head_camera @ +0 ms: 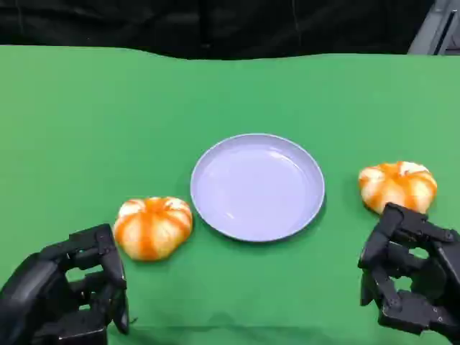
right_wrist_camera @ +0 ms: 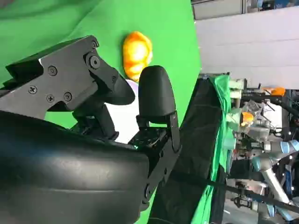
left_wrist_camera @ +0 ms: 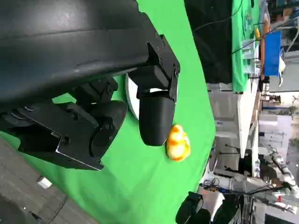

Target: Grasp the bread from the table and place it into the plate.

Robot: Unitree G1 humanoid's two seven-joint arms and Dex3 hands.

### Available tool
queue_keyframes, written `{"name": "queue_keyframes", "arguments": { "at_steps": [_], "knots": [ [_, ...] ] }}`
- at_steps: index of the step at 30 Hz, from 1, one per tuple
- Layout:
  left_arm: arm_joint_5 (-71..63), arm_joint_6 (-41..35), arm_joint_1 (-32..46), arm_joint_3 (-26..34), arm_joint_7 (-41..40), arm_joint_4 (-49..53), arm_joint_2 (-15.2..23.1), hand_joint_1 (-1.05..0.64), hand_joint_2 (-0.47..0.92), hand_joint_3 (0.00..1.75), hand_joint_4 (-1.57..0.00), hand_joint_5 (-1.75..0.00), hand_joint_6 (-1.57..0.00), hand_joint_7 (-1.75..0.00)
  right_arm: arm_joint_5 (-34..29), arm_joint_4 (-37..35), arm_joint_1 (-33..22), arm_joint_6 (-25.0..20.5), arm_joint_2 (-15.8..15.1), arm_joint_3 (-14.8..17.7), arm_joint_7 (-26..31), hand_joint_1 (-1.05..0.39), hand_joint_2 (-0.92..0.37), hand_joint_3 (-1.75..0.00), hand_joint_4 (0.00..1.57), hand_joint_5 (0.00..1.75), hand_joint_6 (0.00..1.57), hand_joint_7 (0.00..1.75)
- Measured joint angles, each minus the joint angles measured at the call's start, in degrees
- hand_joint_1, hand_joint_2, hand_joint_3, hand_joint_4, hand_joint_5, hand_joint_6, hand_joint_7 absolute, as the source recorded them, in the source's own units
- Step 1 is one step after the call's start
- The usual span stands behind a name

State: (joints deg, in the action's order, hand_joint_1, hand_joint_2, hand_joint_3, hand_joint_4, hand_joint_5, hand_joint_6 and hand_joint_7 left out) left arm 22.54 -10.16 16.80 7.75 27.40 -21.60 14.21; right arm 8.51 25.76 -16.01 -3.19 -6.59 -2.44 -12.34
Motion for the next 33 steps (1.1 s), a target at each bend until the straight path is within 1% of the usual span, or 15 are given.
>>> {"name": "queue_keyframes", "arguments": {
  "at_steps": [7,15,18,19,20,21,22,24,25,26,28,29,30,31,33],
  "knots": [
    [0.0,0.0,0.1,0.0,0.0,-0.6,0.0,0.16,0.72,1.18,-0.80,-1.75,-0.65,-1.69,-2.6,0.3,-0.1,-0.9,-0.3,0.0,1.0,-0.04,-0.62,-1.11,0.79,1.75,0.63,1.61],
    [-0.4,0.0,0.3,0.0,0.0,-1.2,0.1,0.16,0.72,1.17,-0.79,-1.75,-0.64,-1.68,-3.9,2.1,-0.1,-4.5,-2.2,0.0,0.9,-0.02,-0.63,-1.08,0.76,1.75,0.62,1.62],
    [-2.3,1.7,0.5,-0.1,-0.3,-1.3,0.1,0.16,0.66,1.14,-0.78,-1.75,-0.68,-1.62,-4.0,2.5,-0.2,-5.1,-2.2,-0.1,0.9,-0.01,-0.63,-1.08,0.76,1.75,0.62,1.62],
    [-3.8,3.2,0.6,-0.1,-0.7,-1.3,0.1,0.17,0.61,1.11,-0.79,-1.61,-0.73,-1.46,-4.1,2.5,-0.2,-5.1,-2.2,-0.2,0.9,0.00,-0.64,-1.08,0.76,1.75,0.62,1.62],
    [-6.5,6.5,0.6,-0.3,-1.5,-0.9,-0.1,0.17,0.59,1.09,-0.80,-1.56,-0.75,-1.39,-4.1,2.5,-0.2,-5.1,-2.2,-0.2,0.9,0.00,-0.64,-1.08,0.76,1.75,0.62,1.62],
    [-9.6,10.9,0.6,-0.4,-3.0,-0.1,-0.7,0.17,0.57,1.08,-0.80,-1.46,-0.78,-1.29,-4.1,2.5,-0.2,-5.1,-2.1,-0.2,0.9,0.00,-0.64,-1.08,0.77,1.75,0.62,1.62],
    [-12.4,15.4,0.5,-0.4,-4.7,0.9,-1.6,0.07,0.67,0.83,-0.74,-1.18,-0.78,-0.98,-4.1,2.5,-0.2,-5.0,-2.1,-0.2,0.8,0.00,-0.64,-1.08,0.77,1.75,0.63,1.62],
    [-17.4,24.4,-0.1,-0.6,-7.9,3.8,-3.5,-0.03,0.84,0.44,-0.72,-0.87,-0.84,-0.59,-3.8,2.4,-0.2,-4.8,-2.0,-0.3,0.4,0.00,-0.64,-1.09,0.78,1.75,0.64,1.63],
    [-20.3,29.0,-0.6,-0.6,-9.8,5.4,-4.2,-0.10,0.88,0.31,-0.68,-0.74,-0.84,-0.44,-3.5,2.3,-0.2,-4.5,-1.8,-0.4,0.2,-0.01,-0.64,-1.09,0.79,1.75,0.64,1.63],
    [-23.5,33.4,-1.2,-0.6,-11.9,7.2,-4.6,-0.19,0.90,0.24,-0.64,-0.60,-0.82,-0.31,-3.4,2.2,-0.2,-4.1,-1.6,-0.5,0.1,-0.01,-0.64,-1.09,0.79,1.75,0.65,1.63],
    [-30.7,38.5,-2.3,-0.5,-15.7,8.8,-4.6,-0.26,0.92,0.19,-0.61,-0.47,-0.81,-0.19,-3.3,2.2,-0.2,-3.7,-1.3,-0.6,0.1,-0.01,-0.64,-1.10,0.79,1.75,0.65,1.63],
    [-34.0,40.1,-2.9,-0.5,-17.4,9.0,-4.5,-0.35,0.92,0.19,-0.54,-0.42,-0.76,-0.15,-3.3,2.1,-0.2,-3.6,-1.1,-0.7,0.1,-0.01,-0.64,-1.10,0.79,1.75,0.65,1.63],
    [-36.0,41.1,-3.1,-0.5,-18.5,9.1,-4.4,-0.54,0.92,0.21,-0.41,-0.33,-0.65,-0.09,-3.3,2.1,-0.2,-3.5,-1.0,-0.7,0.1,-0.01,-0.64,-1.10,0.80,1.75,0.66,1.63],
    [-39.3,41.3,-3.5,-0.5,-19.5,8.7,-4.2,-0.68,0.92,0.23,-0.31,-0.26,-0.56,-0.05,-3.3,2.0,-0.2,-3.4,-0.9,-0.7,0.1,-0.02,-0.64,-1.10,0.80,1.75,0.66,1.63],
    [-49.5,39.2,-4.9,-0.7,-20.4,6.7,-3.3,-0.78,0.92,0.24,-0.23,-0.20,-0.49,-0.01,-3.4,1.9,-0.2,-3.2,-0.8,-0.8,0.0,-0.02,-0.65,-1.10,0.80,1.75,0.66,1.62]
  ]
}}
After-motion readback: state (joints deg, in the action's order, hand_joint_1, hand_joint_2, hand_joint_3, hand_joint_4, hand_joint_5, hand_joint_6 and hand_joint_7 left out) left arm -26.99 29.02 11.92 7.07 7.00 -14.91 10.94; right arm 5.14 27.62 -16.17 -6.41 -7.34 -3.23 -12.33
